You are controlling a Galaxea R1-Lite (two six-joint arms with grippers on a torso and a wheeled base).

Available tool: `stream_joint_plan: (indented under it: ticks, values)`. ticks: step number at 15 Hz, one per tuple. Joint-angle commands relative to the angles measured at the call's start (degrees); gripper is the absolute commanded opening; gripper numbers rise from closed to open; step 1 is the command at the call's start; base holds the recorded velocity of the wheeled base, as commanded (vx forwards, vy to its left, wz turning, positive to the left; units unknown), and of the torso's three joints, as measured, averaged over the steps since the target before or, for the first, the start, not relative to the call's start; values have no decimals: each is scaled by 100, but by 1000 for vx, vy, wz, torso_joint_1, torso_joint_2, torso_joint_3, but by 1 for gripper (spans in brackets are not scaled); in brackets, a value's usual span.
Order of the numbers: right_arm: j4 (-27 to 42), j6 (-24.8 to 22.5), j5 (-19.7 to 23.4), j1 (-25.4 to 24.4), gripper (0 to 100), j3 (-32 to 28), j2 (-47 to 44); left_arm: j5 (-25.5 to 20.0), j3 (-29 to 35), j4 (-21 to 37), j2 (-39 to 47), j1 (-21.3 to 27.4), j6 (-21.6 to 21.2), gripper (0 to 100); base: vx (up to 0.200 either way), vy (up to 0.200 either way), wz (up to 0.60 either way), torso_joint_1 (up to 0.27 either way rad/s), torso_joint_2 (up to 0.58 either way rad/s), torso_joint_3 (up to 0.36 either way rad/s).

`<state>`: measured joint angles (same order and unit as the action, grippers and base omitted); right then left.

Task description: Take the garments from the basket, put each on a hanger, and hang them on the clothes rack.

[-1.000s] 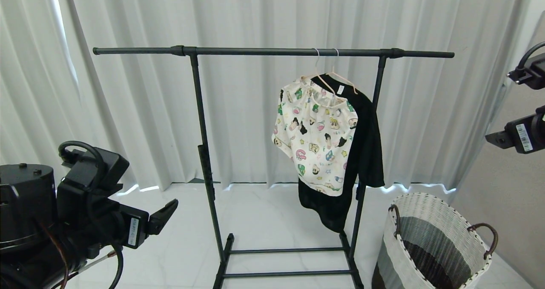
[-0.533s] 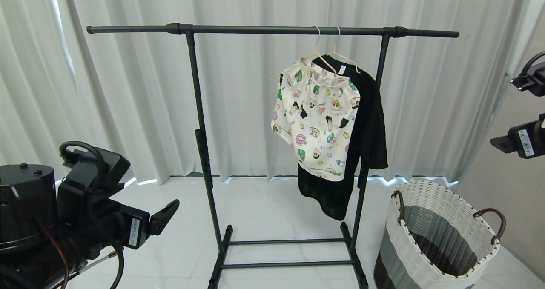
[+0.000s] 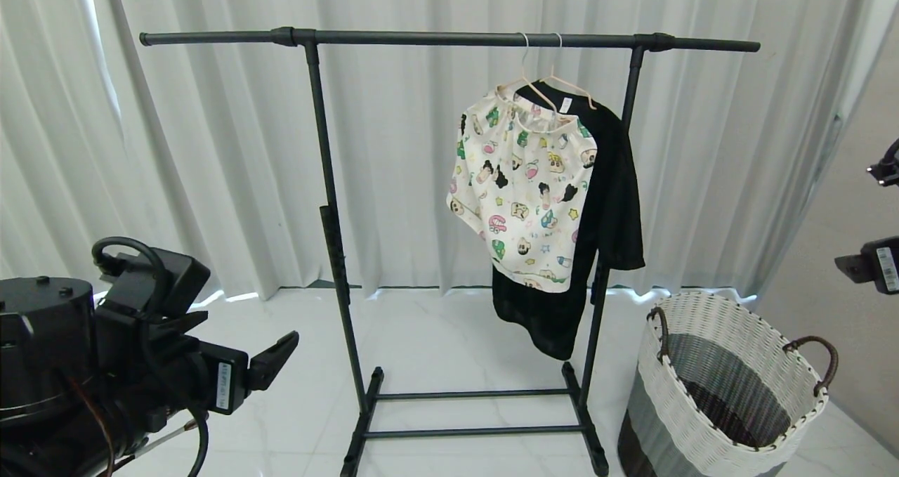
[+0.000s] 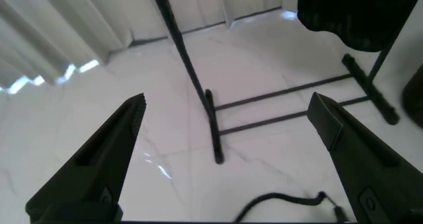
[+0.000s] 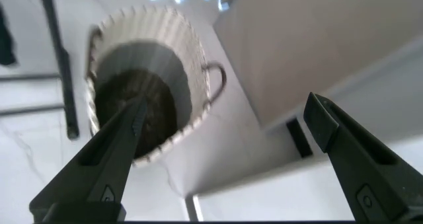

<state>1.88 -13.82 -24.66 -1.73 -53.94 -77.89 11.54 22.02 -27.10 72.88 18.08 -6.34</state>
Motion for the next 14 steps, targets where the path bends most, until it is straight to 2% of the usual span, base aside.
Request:
stream_joint_plan:
  ticks: [1,3,6,10,12,14]
  values:
    - [-399,20,-4,516,100,850,511,94,-286,-6,-63,-164,511,100,0,0,0,-27,56,41]
    - [-1023,161,-4,1052,100,1844,1003,515,-769,-6,-309,-156,1135,100,0,0,0,0,0,0]
    - [-1726,345,-4,1571,100,3223,1768,551,-1296,-6,-1021,-156,1451,100,0,0,0,0,0,0]
    - [-1752,310,49,1755,100,4559,3280,682,-2175,21,-2480,-164,1293,100,0,0,0,0,0,0]
    - [-1726,213,383,1755,100,5034,4088,1236,-2202,434,-3025,-208,1003,100,0,0,0,0,0,0]
    - [-1594,46,770,1755,100,5219,4660,1781,-2202,899,-3376,-226,827,100,0,0,0,0,0,0]
